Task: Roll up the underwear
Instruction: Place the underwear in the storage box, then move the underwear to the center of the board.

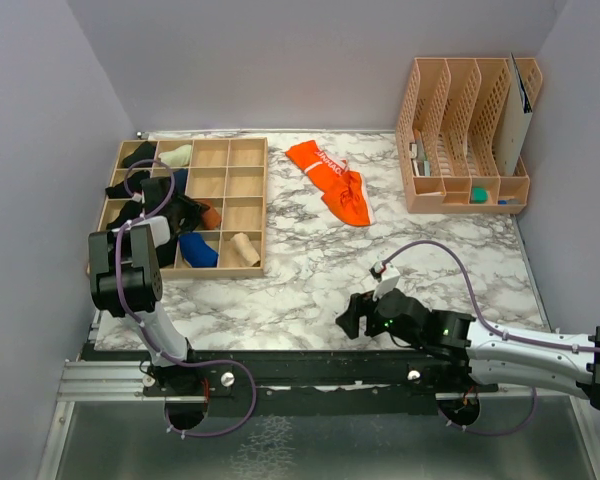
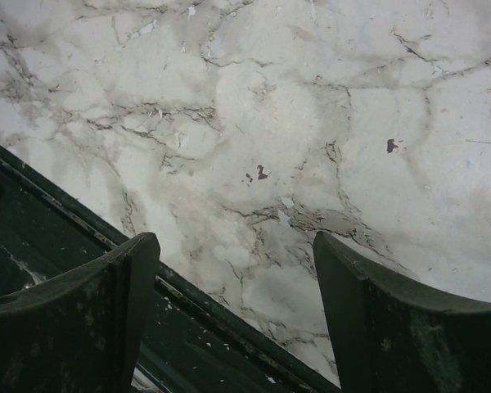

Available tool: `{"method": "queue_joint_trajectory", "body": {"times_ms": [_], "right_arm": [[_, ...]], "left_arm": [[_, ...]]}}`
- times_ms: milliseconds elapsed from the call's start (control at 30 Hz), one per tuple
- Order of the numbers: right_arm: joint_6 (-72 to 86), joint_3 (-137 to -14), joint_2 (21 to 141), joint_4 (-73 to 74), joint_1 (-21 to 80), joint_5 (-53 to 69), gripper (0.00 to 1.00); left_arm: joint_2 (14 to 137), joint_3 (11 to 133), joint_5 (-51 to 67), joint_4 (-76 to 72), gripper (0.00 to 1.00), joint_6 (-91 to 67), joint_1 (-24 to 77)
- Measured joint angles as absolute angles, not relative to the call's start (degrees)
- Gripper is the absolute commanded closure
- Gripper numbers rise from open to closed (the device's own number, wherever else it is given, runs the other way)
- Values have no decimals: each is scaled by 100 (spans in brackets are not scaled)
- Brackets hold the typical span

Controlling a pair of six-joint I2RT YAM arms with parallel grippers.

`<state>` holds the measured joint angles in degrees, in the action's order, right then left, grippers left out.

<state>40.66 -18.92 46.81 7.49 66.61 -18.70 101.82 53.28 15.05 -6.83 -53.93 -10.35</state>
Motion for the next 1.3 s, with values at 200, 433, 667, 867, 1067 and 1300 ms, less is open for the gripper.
{"method": "queue_joint_trajectory", "body": {"times_ms": [200,433,667,867,1067,1300], "right_arm": [[3887,-1999,4681,873,6661,-1890,20],[3726,-2025,4593,980,6661,-1916,19],[3420,-2357,4574,1236,6661,-2248,14],[3295,-2639,4654,1299,6541,-2462,16],[3256,-2709,4950,1291,6361,-2423,35],[3282,-2742,5325,998,5332,-1728,36]], "left_arm": [[10175,5454,1415,-582,30,-5433,-1007],[9776,5544,1081,-84,15,-5347,-923],[9491,5561,913,440,10,-5306,-923],[9004,5505,875,652,17,-5249,-923],[8637,5697,1149,534,20,-4912,-923],[9386,6348,1817,73,22,-4335,-886]]}}
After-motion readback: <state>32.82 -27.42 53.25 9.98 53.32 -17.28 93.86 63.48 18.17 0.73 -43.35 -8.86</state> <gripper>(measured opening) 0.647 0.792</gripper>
